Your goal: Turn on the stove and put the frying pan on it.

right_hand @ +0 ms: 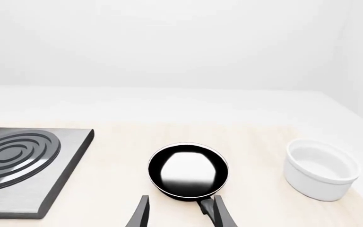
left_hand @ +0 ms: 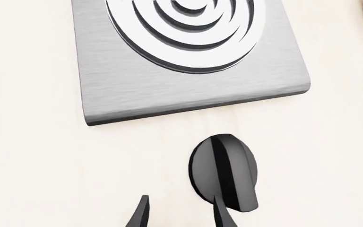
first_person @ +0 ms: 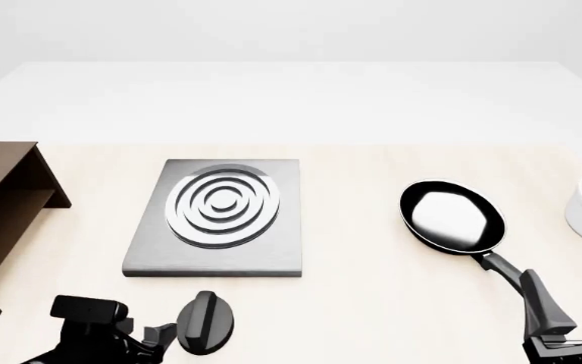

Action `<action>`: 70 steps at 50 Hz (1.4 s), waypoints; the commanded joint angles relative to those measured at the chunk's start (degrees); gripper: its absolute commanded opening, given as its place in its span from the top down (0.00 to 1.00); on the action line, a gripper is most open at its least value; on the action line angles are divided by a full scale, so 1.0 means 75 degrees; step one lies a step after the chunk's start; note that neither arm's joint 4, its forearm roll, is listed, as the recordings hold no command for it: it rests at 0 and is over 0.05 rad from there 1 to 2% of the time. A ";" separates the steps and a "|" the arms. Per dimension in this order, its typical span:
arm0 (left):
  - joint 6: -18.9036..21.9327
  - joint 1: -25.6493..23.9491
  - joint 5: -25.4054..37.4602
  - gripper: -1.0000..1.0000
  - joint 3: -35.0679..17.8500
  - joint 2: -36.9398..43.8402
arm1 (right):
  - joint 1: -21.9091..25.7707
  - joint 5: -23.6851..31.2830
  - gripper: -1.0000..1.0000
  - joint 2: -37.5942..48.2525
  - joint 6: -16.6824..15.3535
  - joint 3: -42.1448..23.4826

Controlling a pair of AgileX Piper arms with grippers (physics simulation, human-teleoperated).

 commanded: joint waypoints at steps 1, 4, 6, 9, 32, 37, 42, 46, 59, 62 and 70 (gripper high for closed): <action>-0.0782 -0.0877 -0.1586 0.00 0.0204 0.1638 | -0.0031 -0.0004 0.00 0.0020 -0.0003 0.0000; -0.0748 -0.0747 -0.2276 0.00 0.0021 0.2550 | -0.0042 0.0022 0.00 -0.0013 -0.0015 0.0000; -0.1000 -0.0875 -0.2605 0.00 0.0030 0.2893 | -0.0045 0.0061 0.00 -0.0058 -0.0040 0.0000; -0.0935 -0.0806 -0.2858 0.00 -0.0134 0.3339 | -0.0052 0.0083 0.00 -0.0079 -0.0032 0.0000; -0.3915 -0.2876 0.3076 0.00 0.0484 -0.4732 | -0.0005 0.0013 0.00 0.0071 -0.0029 0.0000; -0.3235 -0.2692 0.5131 0.00 -0.0072 -0.6271 | -0.0023 -0.0212 0.00 0.0360 -0.0030 -0.0005; -0.0488 -0.0457 0.7011 0.00 -0.1609 -0.8269 | -0.0402 0.0897 0.00 -0.0376 0.0219 -0.0582; 0.1261 0.0890 0.6323 0.00 -0.2088 -0.8808 | 0.0016 0.2532 0.00 -0.0704 0.0120 -0.2143; 0.3213 0.2985 0.3230 0.00 -0.0130 -0.8812 | 0.0504 0.5084 0.00 0.2206 -0.3353 -0.6212; 0.3400 0.3042 0.3008 0.00 -0.0428 -0.8812 | 0.0393 0.4618 0.00 0.3183 -0.3865 -0.5979; 0.3610 0.3042 0.2939 0.00 -0.0396 -0.8812 | -0.0112 0.2974 0.00 0.5672 -0.4475 -0.4858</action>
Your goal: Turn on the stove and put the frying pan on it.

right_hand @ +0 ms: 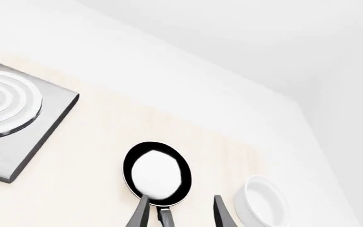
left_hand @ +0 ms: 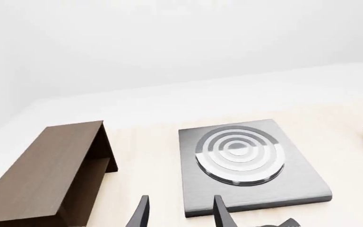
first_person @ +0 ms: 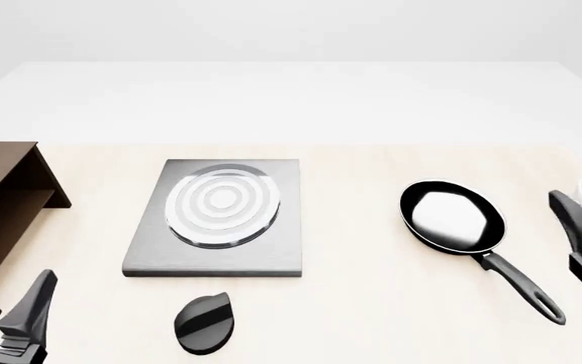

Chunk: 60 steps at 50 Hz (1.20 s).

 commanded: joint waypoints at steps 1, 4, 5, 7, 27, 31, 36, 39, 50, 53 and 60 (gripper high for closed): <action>0.0772 0.0407 -0.0348 0.00 0.0143 -0.0275 | -0.0405 -0.0906 0.00 0.2984 -0.1346 -0.0049; 0.0813 0.0347 -0.0368 0.00 0.0161 -0.0275 | -0.0763 -0.1391 0.00 0.3647 -0.1365 0.0066; 0.0782 0.0324 -0.0341 0.00 0.0143 -0.0275 | -0.0868 -0.1460 0.00 0.3838 -0.1322 0.0053; 0.0785 0.0327 -0.0349 0.00 0.0149 -0.0275 | -0.0951 -0.1689 0.00 0.3996 -0.1466 0.0192; 0.0565 0.0616 -0.0236 0.00 0.0263 -0.0276 | -0.0865 -0.3653 0.00 0.5873 -0.0706 0.1165; 0.0528 0.0718 -0.0216 0.00 0.0249 -0.0276 | -0.0811 -0.3872 0.00 0.6024 -0.0544 0.1271; 0.0558 0.0755 -0.0257 0.00 0.0256 -0.0273 | -0.0713 -0.4271 0.00 0.6314 -0.0448 0.1600; 0.0570 0.0748 -0.0272 0.00 0.0276 -0.0276 | -0.0810 -0.4496 0.00 0.6480 -0.0478 0.1698; 0.0554 0.0795 -0.0283 0.00 0.0299 -0.0276 | -0.1509 -0.5994 0.00 0.7972 -0.0949 0.2149; 0.0598 0.0865 -0.0294 0.00 0.0289 -0.0276 | -0.1709 -0.6165 0.00 0.8138 -0.1085 0.2179; 0.0592 0.0866 -0.0298 0.00 0.0292 -0.0276 | -0.2011 -0.6541 0.00 0.8427 -0.1399 0.2393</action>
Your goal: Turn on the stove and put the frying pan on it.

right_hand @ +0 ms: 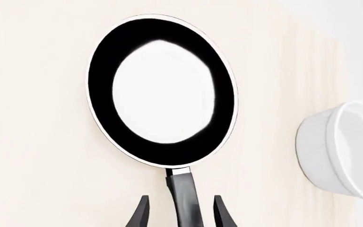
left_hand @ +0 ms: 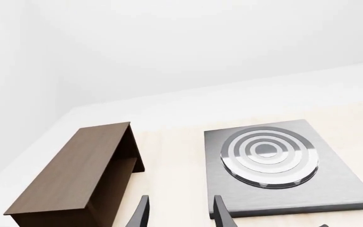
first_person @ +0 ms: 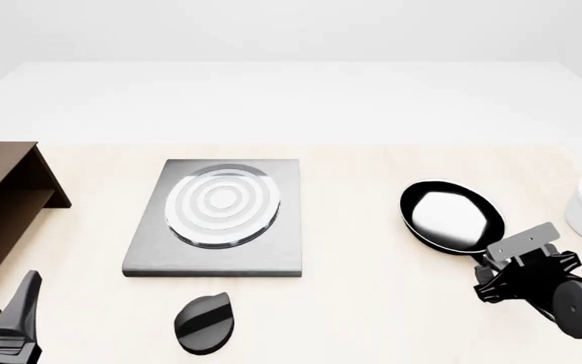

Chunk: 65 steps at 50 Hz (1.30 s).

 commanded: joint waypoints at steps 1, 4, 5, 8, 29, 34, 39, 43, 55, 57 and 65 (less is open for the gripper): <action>-0.0002 0.0061 -0.0008 0.00 -0.0001 -0.0001 | -0.0499 -0.0740 0.00 0.0629 -0.0435 0.0345; 0.0001 0.0091 -0.0001 0.00 -0.0034 -0.0001 | -0.0615 -0.0838 0.00 0.0655 -0.0583 0.0426; -0.0002 0.0093 -0.0006 0.00 -0.0037 0.0003 | -0.0632 -0.0862 0.00 0.0659 -0.0607 0.0447; -0.0012 0.0094 -0.0004 0.00 -0.0027 -0.0001 | -0.0683 -0.0921 0.00 0.0731 -0.0628 0.0457; 0.0037 0.0146 -0.0019 0.00 -0.0025 -0.0001 | -0.0429 -0.1522 1.00 0.0634 -0.0588 0.0744; 0.0045 0.0158 -0.0030 0.00 0.0041 -0.0001 | -0.0211 -0.1203 1.00 0.0020 -0.0446 0.0708; 0.0052 0.0177 -0.0042 0.00 0.0042 -0.0001 | 0.0048 -0.0224 1.00 -0.1083 -0.0385 0.0392; 0.0070 0.0169 -0.0048 0.00 0.0055 -0.0001 | 0.0318 0.1038 1.00 -0.2195 -0.0403 -0.0214; 0.0067 0.0160 -0.0022 0.00 0.0013 -0.0001 | 0.1315 0.1858 1.00 -0.2117 -0.0639 -0.1614; 0.0063 0.0166 -0.0019 0.00 0.0006 -0.0001 | 0.1596 0.1786 1.00 -0.1862 -0.0668 -0.1829; 0.0064 0.0154 -0.0042 0.00 0.0044 -0.0001 | 0.2935 0.2019 1.00 -0.0563 -0.1140 -0.3581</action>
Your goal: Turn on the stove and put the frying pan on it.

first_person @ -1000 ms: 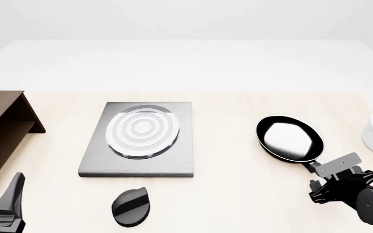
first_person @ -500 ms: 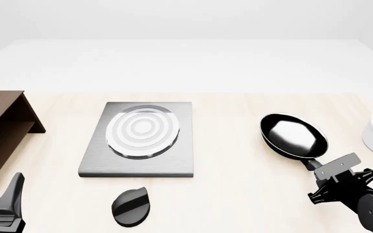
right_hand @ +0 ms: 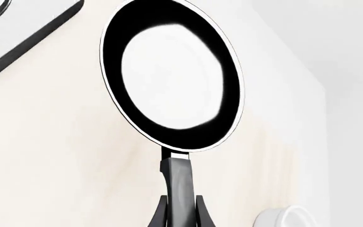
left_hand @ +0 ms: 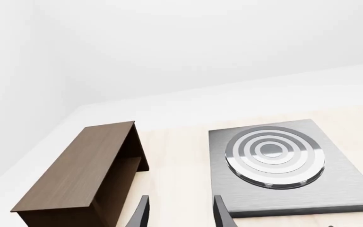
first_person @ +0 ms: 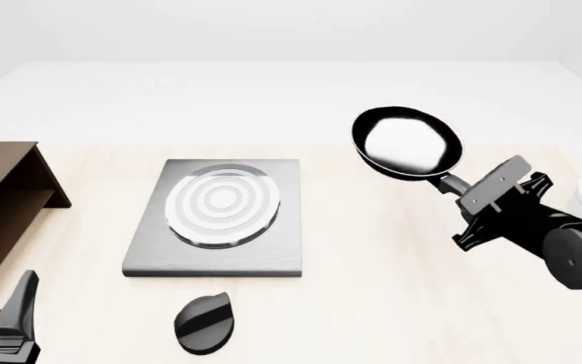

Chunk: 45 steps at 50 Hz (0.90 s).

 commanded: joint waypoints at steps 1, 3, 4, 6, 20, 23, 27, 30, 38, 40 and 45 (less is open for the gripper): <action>-0.0009 -0.0002 -0.0018 0.00 0.0023 0.0000 | 0.1497 0.0487 1.00 0.0926 -0.0334 -0.2013; -0.0157 -0.0047 -0.0032 0.00 0.0077 0.0000 | 0.4166 0.0724 1.00 0.3225 -0.0488 -0.4340; -0.0162 -0.0050 -0.0030 0.00 0.0076 0.0000 | 0.4249 0.0725 1.00 0.3325 -0.0527 -0.4394; -0.0175 -0.0051 -0.0043 0.00 0.0095 0.0000 | 0.4301 0.0624 1.00 0.3467 -0.0626 -0.4409; -0.0264 -0.0039 0.0027 0.00 -0.0003 0.0000 | 0.4793 0.0748 1.00 0.4062 -0.0592 -0.4981; -0.0264 -0.0042 0.0055 0.00 -0.0036 0.0000 | 0.4838 0.0669 1.00 0.4117 -0.0555 -0.4921; -0.0247 -0.0038 0.0063 0.00 -0.0046 0.0000 | 0.4880 0.0588 1.00 0.4200 -0.0482 -0.4869; -0.0240 -0.0037 0.0057 0.00 -0.0040 0.0000 | 0.4866 0.0544 1.00 0.4218 -0.0409 -0.4834; -0.0238 -0.0027 0.0058 0.00 -0.0028 0.0000 | 0.4809 0.0237 1.00 0.4311 -0.0199 -0.4474; -0.0242 -0.0022 0.0070 0.00 -0.0028 0.0000 | 0.4821 0.0237 1.00 0.4317 -0.0046 -0.4416; -0.0230 0.0016 0.0090 0.00 -0.0033 0.0000 | 0.4789 0.0060 1.00 0.4420 0.0016 -0.4261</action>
